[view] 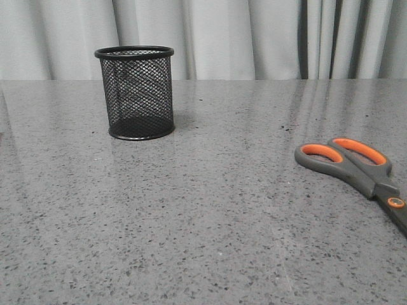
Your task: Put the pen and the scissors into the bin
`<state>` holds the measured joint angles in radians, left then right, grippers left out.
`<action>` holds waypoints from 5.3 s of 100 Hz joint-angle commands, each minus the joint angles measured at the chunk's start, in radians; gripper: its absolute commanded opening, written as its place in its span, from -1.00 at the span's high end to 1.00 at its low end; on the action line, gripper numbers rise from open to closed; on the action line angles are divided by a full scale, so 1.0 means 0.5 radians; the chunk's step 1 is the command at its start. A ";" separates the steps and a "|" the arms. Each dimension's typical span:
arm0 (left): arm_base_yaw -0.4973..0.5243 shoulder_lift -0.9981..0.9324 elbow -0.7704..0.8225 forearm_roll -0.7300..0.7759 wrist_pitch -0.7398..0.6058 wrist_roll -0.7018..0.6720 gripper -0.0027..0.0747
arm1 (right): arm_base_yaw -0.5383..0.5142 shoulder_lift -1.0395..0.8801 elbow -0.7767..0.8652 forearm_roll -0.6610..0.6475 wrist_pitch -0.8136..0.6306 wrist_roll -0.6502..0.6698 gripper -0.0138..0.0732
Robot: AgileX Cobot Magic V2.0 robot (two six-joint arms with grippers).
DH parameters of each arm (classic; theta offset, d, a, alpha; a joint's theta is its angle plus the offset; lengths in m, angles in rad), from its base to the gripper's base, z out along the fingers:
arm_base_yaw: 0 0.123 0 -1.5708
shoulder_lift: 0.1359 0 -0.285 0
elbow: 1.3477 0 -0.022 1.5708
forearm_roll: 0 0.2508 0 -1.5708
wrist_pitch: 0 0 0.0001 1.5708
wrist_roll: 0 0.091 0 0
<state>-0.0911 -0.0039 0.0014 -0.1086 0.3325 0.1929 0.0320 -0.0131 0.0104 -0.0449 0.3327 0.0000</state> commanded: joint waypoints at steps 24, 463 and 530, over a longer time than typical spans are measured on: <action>0.005 -0.065 0.090 -0.007 -0.110 -0.012 0.98 | -0.010 -0.033 0.030 0.002 -0.068 -0.018 0.84; -1.059 3.116 -2.149 -0.814 -1.531 0.067 0.84 | 0.706 1.079 -0.850 -0.340 -0.135 1.183 0.00; -1.055 2.425 -2.149 -0.749 -1.139 0.241 -0.19 | 0.755 1.183 -1.199 -0.348 0.199 0.966 0.00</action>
<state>-0.6134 1.3556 -1.0460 -0.5249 -0.3118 0.3099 0.3942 0.5338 -0.4791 -0.1998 0.3752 0.5624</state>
